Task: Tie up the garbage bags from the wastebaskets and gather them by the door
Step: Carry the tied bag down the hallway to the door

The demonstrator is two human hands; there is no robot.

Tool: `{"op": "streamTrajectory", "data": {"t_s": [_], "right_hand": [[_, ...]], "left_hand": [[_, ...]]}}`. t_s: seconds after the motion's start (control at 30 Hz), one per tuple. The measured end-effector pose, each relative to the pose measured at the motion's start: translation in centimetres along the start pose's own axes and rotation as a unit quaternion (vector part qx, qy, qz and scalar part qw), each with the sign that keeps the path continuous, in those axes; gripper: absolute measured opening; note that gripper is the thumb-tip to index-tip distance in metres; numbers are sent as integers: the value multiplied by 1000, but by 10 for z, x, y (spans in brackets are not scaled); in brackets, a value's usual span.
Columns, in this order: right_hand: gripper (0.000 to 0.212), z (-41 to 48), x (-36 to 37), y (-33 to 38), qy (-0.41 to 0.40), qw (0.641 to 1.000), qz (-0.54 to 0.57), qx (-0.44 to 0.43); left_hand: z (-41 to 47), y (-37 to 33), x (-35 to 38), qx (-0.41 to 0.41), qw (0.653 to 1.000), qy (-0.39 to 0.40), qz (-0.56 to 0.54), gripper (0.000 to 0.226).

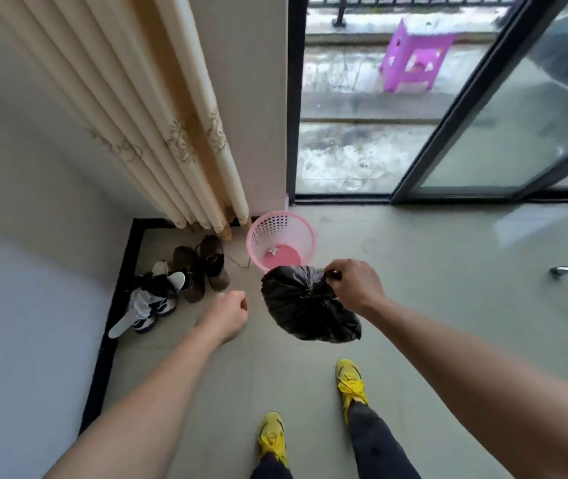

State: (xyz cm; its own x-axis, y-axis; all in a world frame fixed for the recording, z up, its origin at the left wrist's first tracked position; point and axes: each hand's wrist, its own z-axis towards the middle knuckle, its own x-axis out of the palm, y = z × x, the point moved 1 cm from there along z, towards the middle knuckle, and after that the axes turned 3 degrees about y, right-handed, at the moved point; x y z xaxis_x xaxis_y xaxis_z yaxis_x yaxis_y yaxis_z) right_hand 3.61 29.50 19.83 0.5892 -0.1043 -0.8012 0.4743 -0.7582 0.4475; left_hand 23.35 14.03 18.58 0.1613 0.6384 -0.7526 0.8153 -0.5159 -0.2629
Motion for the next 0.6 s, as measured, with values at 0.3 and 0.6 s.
{"op": "streamTrajectory", "data": {"t_s": [0.3,0.6], "right_hand": [[34,-175,-97,-86,23,986,-6,167],[29,-387,-150,-262,-51,942,-70,323]], "left_hand": [[-100,-144,-22,230,941,32,247,25],[-231,-360,84,409,827,25,384,26]]}}
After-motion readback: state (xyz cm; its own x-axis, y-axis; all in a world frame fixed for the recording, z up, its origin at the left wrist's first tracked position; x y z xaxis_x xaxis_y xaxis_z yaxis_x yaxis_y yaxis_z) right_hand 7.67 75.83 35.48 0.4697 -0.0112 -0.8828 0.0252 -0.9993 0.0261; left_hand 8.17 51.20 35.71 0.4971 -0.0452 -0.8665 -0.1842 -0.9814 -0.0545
